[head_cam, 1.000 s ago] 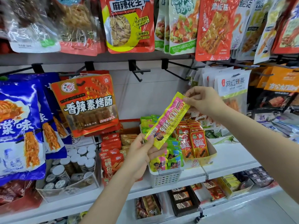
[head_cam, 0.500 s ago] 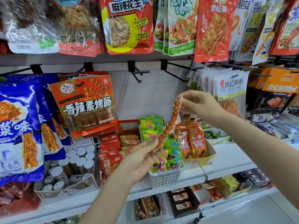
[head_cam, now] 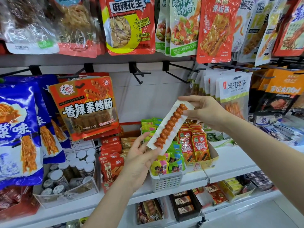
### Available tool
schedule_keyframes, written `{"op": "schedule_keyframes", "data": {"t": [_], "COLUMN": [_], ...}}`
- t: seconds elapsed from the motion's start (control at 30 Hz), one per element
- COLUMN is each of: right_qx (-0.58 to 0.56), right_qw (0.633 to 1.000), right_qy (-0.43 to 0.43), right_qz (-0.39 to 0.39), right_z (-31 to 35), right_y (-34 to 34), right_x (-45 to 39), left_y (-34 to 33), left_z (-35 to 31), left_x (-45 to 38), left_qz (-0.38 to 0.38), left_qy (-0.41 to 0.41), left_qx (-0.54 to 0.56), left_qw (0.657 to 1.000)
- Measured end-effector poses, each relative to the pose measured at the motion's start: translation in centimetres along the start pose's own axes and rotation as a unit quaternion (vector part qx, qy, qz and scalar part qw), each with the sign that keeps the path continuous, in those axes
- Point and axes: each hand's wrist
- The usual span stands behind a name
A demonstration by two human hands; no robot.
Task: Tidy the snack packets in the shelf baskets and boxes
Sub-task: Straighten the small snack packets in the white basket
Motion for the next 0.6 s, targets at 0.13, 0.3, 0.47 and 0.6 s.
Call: {"op": "schedule_keyframes", "data": {"t": [0.13, 0.3, 0.47, 0.6], "right_qx": [-0.029, -0.096, -0.156, -0.206], "right_qw": [0.999, 0.995, 0.987, 0.976], "right_qy": [-0.001, 0.031, 0.015, -0.072], "right_qz": [0.027, 0.026, 0.039, 0.01], "right_z": [0.2, 0.5, 0.3, 0.4], "right_y": [0.3, 0.1, 0.3, 0.8], "right_x": [0.0, -0.3, -0.5, -0.6], "left_y": [-0.5, -1.0, -0.4, 0.3], "left_z": [-0.6, -1.1, -1.0, -0.8], "left_x": [0.0, 0.0, -0.6, -1.6], "left_qz": [0.012, 0.079, 0.073, -0.026], "left_qy": [0.142, 0.218, 0.136, -0.021], "left_qx": [0.095, 0.153, 0.046, -0.189], "left_qw": [0.985, 0.961, 0.987, 0.981]}}
Point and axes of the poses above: each hand's wrist, its own x-axis away from the middle knuckle, its own y-axis out of the back of the hand, z = x × y, and after that the axes turned 3 degrees about -z, right-handed
